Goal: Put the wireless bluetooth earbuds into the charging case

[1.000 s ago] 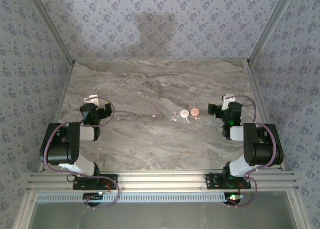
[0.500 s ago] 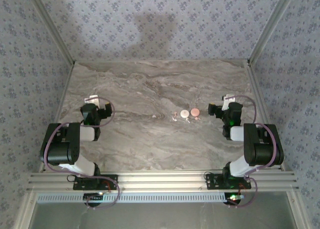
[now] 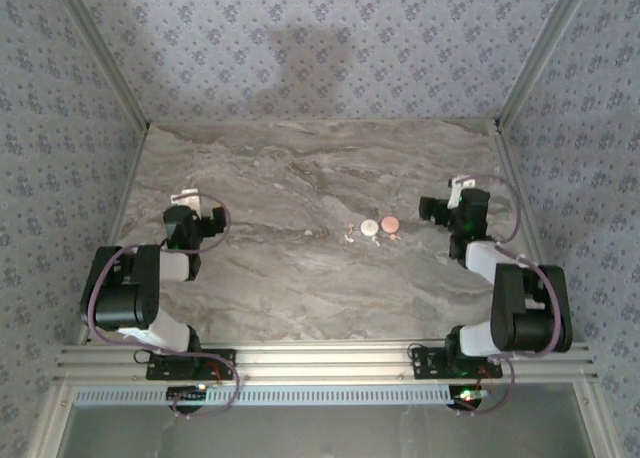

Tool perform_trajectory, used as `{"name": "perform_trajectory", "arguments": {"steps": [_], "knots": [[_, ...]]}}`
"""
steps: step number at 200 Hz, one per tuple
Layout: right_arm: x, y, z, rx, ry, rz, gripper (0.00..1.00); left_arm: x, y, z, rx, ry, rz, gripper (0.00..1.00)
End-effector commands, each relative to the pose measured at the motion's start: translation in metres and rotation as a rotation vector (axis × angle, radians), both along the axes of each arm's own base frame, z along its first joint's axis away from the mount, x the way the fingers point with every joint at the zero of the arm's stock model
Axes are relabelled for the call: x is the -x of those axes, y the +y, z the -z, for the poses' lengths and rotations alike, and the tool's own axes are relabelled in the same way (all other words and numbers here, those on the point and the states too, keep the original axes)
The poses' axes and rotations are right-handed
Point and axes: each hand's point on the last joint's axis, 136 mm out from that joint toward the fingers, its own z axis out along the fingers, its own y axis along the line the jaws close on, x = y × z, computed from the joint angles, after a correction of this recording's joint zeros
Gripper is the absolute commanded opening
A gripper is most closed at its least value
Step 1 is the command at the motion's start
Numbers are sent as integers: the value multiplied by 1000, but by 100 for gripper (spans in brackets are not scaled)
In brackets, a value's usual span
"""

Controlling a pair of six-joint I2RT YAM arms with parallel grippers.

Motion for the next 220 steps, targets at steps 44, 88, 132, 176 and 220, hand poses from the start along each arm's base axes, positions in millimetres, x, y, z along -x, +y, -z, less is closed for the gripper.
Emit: {"name": "perform_trajectory", "arguments": {"steps": [44,88,132,176,220], "knots": [[63,52,-30,-231,463,-18,100,4,-63,-92,39,124,185,86],[93,97,-14,-149,710,-92,100,36,-92,-116,193,255,210,82],[76,117,8,-92,804,-103,84,58,-98,-82,260,383,166,77],[55,129,34,-98,885,-127,74,54,-108,-68,265,419,179,76],[39,135,56,-105,915,-128,73,51,-116,-55,240,469,190,77]]}}
